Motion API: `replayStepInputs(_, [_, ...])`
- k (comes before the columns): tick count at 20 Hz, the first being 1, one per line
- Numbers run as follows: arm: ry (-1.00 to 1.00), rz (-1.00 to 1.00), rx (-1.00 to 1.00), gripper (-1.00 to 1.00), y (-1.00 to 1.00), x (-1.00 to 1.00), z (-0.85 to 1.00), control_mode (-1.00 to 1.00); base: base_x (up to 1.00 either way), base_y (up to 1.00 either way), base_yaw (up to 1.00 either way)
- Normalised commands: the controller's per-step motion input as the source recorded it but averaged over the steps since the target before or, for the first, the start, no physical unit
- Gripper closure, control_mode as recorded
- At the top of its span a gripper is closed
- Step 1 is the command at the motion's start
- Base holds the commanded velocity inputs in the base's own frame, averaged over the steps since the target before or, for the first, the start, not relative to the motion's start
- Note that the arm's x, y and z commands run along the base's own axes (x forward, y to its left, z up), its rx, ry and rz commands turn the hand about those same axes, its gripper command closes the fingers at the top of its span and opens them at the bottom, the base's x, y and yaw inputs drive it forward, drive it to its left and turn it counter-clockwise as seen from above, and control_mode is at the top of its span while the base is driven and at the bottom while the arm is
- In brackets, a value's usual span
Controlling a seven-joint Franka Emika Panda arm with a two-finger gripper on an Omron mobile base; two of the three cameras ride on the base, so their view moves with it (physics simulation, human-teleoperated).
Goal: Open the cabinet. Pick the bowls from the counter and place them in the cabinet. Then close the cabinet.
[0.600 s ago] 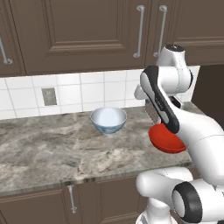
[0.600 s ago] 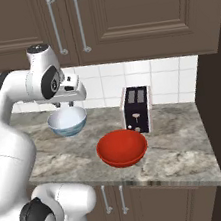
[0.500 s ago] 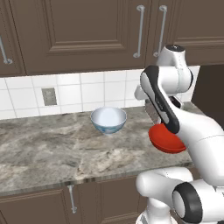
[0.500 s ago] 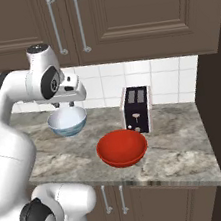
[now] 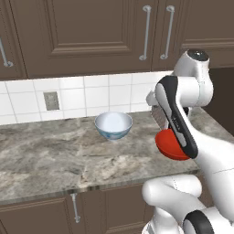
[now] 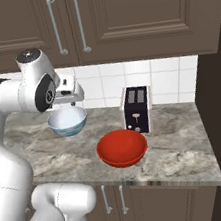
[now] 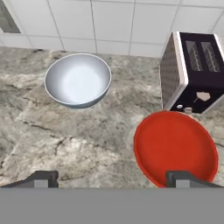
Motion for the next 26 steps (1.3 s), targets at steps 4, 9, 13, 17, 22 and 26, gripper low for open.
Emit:
replayStepInputs(4, [-0.26, 0.01, 0.00, -1.00, -0.04, -0.03, 0.12, -1.00, 0.00, 0.00, 0.00])
replayStepInputs(9, [-0.21, 0.00, 0.00, -1.00, -0.06, 0.00, 0.10, -1.00, 0.00, 0.00, 0.00])
replayStepInputs(13, [-0.09, 0.00, 0.00, -1.00, -0.09, 0.01, 0.17, -1.00, 0.00, 0.00, 0.00])
replayStepInputs(17, [-0.11, 0.00, 0.00, -1.00, -0.08, 0.03, 0.39, -1.00, 0.00, 0.00, 0.00])
replayStepInputs(22, [-0.18, 0.00, 0.01, -1.00, -0.18, 0.00, 0.58, -1.00, 0.00, 0.00, 0.00])
replayStepInputs(26, [0.00, 0.00, 0.00, -1.00, -0.18, 0.02, 0.56, -1.00, 0.00, 0.00, 0.00])
